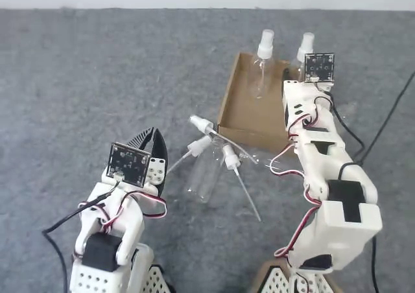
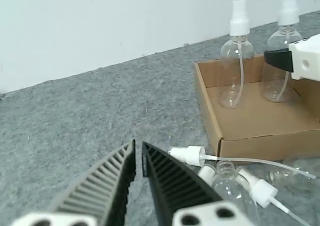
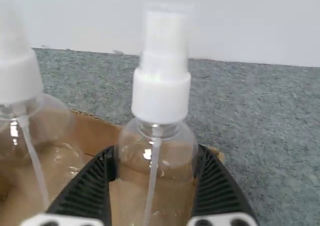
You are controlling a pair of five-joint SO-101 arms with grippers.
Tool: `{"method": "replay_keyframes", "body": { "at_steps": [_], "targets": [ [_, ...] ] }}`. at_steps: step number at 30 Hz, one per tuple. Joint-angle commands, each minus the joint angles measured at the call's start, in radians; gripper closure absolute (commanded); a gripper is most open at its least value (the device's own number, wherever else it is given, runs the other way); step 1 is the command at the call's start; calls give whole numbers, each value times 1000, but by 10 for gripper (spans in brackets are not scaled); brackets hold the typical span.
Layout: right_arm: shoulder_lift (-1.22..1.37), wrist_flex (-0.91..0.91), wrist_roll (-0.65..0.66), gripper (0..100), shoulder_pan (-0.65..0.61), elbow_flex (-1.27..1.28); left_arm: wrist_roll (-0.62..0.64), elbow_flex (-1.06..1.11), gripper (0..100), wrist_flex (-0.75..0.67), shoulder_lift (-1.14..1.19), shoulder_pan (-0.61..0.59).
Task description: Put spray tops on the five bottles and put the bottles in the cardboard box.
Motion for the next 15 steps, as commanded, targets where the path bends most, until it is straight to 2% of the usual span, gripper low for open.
{"method": "replay_keyframes", "body": {
  "at_steps": [1, 15],
  "targets": [
    [-16, 1, 17, 987, -10, -63, 17, -5, 989, -28, -17, -5],
    [48, -8, 17, 987, -7, -69, 17, -5, 989, -28, -17, -5]
  ]
}}
